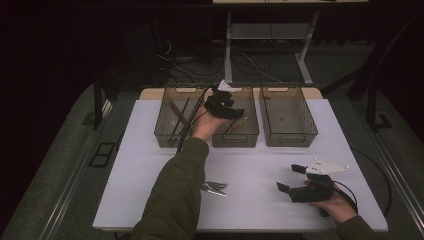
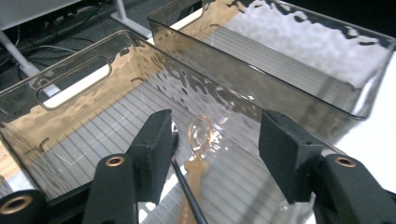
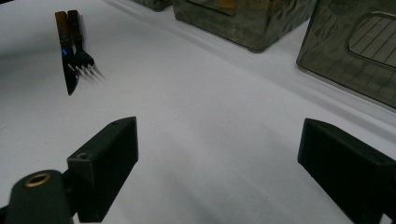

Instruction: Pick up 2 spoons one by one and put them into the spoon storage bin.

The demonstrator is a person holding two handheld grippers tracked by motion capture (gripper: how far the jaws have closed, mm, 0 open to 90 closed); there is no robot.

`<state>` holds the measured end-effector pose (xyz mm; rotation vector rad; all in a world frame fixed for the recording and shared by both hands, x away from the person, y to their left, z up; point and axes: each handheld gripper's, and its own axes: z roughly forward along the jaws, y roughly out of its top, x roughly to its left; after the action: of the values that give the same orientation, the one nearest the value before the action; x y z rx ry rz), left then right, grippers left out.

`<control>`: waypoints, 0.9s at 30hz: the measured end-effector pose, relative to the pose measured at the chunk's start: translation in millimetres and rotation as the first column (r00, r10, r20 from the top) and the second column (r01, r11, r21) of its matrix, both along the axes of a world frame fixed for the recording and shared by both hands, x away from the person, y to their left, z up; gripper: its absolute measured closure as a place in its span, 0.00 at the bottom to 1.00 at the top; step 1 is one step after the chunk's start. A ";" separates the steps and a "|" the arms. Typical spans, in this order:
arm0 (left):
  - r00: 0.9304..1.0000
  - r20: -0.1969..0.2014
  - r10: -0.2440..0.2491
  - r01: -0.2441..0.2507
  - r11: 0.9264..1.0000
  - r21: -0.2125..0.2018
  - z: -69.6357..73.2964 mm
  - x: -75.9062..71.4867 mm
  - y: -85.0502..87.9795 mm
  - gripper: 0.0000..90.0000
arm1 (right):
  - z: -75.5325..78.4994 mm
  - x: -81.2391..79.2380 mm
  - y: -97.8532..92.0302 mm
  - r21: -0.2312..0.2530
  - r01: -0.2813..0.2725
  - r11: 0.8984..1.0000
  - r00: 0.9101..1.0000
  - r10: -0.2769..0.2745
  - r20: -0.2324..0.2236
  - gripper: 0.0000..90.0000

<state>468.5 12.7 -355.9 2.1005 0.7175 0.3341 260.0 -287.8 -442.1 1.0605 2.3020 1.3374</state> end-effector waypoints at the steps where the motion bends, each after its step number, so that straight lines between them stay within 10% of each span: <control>1: 1.000 -0.006 -0.006 0.006 1.000 0.002 1.0 -2.8 2.5 0.46 | -0.2 0.1 0.1 -0.002 0.001 1.000 1.000 -0.001 -0.002 0.13; 27: 0.994 -0.043 -0.103 0.103 0.995 -0.012 -18.5 -91.5 71.4 0.43 | -3.6 1.9 3.2 -0.020 0.024 1.000 0.999 -0.024 -0.023 0.13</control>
<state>377.0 84.1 -374.4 2.1321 0.6320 0.2287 261.8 -284.6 -445.8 1.0996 2.3064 1.2978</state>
